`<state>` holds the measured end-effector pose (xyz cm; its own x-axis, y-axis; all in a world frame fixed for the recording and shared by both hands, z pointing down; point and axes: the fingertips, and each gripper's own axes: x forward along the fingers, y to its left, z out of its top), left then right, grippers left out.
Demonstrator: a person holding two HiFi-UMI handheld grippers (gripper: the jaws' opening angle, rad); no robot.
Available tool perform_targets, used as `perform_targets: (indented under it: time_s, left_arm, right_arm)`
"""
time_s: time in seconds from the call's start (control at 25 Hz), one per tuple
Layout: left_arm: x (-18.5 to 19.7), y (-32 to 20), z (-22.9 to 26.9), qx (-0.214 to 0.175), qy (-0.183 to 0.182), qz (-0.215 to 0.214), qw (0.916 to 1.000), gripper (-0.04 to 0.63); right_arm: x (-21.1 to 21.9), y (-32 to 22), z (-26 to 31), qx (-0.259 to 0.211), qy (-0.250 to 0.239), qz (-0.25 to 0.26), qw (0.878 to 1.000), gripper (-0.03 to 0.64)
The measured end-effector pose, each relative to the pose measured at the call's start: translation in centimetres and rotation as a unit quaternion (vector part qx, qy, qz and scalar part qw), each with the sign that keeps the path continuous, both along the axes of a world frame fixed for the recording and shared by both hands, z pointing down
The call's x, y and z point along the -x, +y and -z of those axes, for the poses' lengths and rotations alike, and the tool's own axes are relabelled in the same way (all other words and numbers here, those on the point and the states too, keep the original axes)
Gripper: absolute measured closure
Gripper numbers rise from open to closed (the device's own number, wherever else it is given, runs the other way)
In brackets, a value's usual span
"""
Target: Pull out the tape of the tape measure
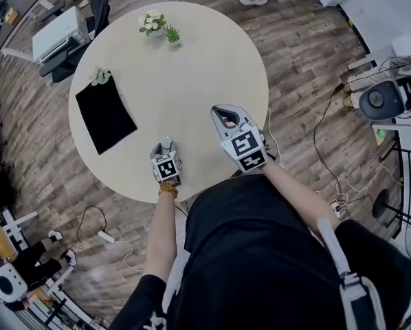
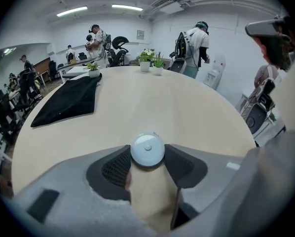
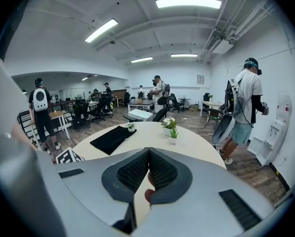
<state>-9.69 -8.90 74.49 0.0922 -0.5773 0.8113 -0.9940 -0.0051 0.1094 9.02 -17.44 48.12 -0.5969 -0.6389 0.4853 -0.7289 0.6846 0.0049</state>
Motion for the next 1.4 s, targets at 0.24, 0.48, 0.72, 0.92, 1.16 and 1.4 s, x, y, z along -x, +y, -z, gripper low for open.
perform_targets:
  time_s: [0.24,0.48,0.72,0.92,1.16,1.4]
  left_arm:
    - [-1.0,0.3,0.8,-0.007,0.011,0.004,0.9999,0.373]
    - [-0.9,0.7,2.6,-0.028,0.013,0.003,0.9995,0.373]
    - [-2.3,1.1,6.2,-0.065,0.008,-0.001,0.9978,0.374]
    - [-3.6,0.8,10.6,-0.114,0.017,0.002,0.9934,0.374]
    - [-5.7,-0.2,16.9,-0.176,0.017,-0.005,0.9841,0.374]
    - [-6.6,0.9,22.1,-0.200,0.047,-0.002,0.9787,0.374]
  right_arm:
    - [-1.3,0.3,0.8,-0.011,-0.008,-0.005,1.000,0.617]
    - [-0.8,0.7,1.3,-0.020,-0.018,-0.003,1.000,0.617]
    - [-1.0,1.7,1.9,-0.022,-0.027,0.014,0.999,0.617]
    - [-0.5,2.7,2.3,-0.029,-0.030,0.038,0.998,0.617]
    - [0.2,4.7,1.6,-0.031,-0.012,0.078,0.996,0.617]
    - [1.3,8.1,0.1,0.028,-0.003,0.081,0.996,0.617]
